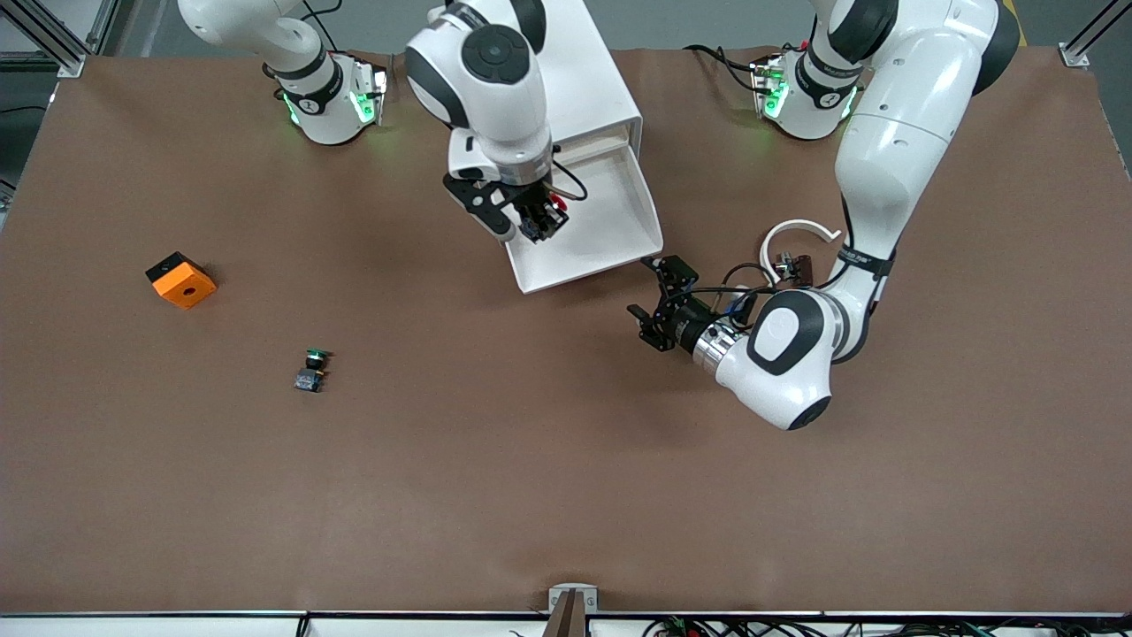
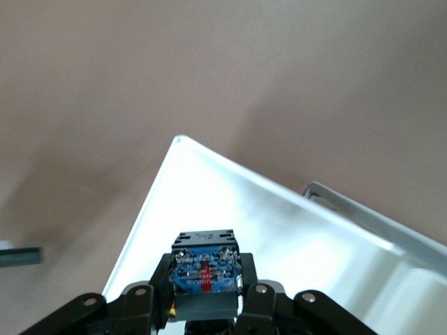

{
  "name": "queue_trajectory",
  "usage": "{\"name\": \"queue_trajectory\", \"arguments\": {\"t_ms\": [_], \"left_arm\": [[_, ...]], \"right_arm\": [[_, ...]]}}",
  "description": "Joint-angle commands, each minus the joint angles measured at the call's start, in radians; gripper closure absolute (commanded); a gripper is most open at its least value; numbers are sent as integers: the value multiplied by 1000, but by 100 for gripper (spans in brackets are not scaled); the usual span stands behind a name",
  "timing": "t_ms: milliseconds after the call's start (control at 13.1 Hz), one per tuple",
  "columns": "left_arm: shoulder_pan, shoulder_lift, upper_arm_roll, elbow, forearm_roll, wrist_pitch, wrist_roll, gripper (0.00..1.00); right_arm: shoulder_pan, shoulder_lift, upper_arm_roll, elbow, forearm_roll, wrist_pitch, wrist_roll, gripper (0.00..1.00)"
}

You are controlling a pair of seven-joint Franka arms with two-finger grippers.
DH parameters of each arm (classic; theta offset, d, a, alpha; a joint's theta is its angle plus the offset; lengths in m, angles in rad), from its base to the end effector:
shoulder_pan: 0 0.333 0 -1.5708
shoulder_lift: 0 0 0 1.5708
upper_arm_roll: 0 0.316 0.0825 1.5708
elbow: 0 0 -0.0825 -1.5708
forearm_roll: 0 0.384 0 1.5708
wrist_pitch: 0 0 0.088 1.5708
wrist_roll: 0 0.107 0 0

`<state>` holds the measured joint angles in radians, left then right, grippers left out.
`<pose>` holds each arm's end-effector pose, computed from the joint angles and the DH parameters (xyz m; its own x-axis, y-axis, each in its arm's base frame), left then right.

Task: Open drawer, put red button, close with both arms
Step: 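Lower the red button into the open drawer and open the right gripper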

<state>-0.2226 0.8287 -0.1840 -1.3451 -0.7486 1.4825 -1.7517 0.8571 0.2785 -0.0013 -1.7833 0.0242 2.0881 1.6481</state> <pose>0.5984 -0.3139 0.2397 -0.2595 0.8012 -0.5392 0.6575 -0.2624 -0.7063 0.4151 0.4799 0.4012 0.6939 -0.7197 -0.0229 -0.7201 -0.6935 -0.0245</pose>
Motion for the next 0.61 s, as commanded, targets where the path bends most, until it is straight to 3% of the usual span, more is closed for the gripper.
{"name": "queue_trajectory", "arguments": {"t_ms": [0, 153, 229, 305, 534], "left_arm": [[-11, -31, 5, -9, 95, 56, 137, 0], [-11, -36, -2, -9, 153, 120, 243, 0], [-14, -48, -3, -11, 182, 157, 311, 0], [-20, -52, -3, -11, 208, 195, 375, 0], [-21, -65, -2, -14, 294, 326, 565, 0]], "right_arm": [[28, 47, -14, 27, -21, 17, 58, 100], [28, 74, -14, 47, -21, 18, 90, 100], [31, 79, -14, 48, -24, 17, 90, 84], [31, 80, -14, 50, -24, 17, 91, 1], [33, 79, -14, 61, -33, 12, 84, 0]]}}
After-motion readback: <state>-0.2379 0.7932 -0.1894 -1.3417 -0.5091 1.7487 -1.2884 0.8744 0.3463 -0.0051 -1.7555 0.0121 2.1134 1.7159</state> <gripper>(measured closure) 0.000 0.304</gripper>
